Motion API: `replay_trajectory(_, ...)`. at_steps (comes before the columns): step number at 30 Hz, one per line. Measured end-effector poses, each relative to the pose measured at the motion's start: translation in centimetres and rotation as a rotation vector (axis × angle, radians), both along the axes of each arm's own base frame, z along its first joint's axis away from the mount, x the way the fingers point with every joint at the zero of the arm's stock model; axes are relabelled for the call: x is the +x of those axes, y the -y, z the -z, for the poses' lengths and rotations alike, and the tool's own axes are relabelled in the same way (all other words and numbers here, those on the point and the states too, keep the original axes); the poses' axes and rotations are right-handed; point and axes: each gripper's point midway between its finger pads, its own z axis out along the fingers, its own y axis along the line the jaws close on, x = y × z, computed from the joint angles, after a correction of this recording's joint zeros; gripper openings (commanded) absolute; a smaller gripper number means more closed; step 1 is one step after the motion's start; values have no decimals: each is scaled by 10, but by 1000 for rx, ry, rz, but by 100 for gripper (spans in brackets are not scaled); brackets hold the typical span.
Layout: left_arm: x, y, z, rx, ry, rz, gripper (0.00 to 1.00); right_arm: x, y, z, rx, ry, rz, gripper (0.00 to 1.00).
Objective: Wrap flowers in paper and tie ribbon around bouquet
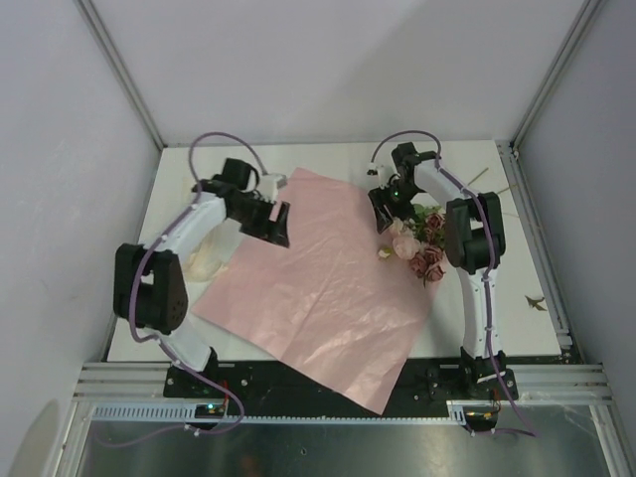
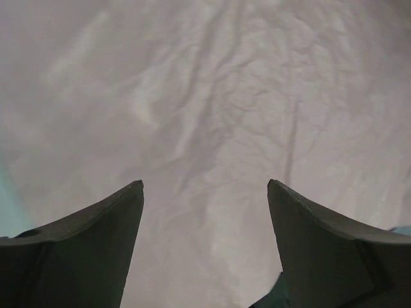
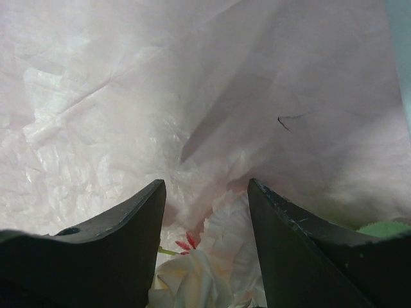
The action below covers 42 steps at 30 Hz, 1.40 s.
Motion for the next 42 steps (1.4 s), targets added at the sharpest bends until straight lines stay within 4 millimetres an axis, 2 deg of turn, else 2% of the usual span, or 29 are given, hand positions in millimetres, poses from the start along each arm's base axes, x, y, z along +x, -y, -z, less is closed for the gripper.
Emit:
replay_trajectory(3,-17,40,21,-44,-93,84,75,3,-4,0,3,1,1,60)
replay_trajectory(6,-24,60,48,-57,-186,102,66,7,-10,0,7,5,1,59)
replay_trajectory(9,-22,64,74,-33,-264,72,60,9,-14,1,8,6,3,57)
replay_trajectory(13,-6,55,100,30,-300,12,52,9,-15,1,1,7,3,56)
replay_trajectory(18,23,37,102,71,-276,-67,47,7,-8,2,-12,-6,9,53)
replay_trajectory(22,41,22,103,100,-274,-118,47,3,9,3,-20,-41,28,50)
replay_trajectory(28,71,18,102,131,-247,-143,47,-9,24,4,11,-105,38,48)
replay_trajectory(30,84,19,99,138,-223,-148,50,-17,25,3,24,-130,29,47)
replay_trajectory(35,103,14,97,176,-174,-141,69,-36,21,2,40,-182,-23,48)
replay_trajectory(39,105,6,83,190,-126,-121,76,-47,20,-2,32,-199,-56,52)
replay_trajectory(42,84,-3,62,191,-108,-110,77,-49,17,-12,36,-176,-66,53)
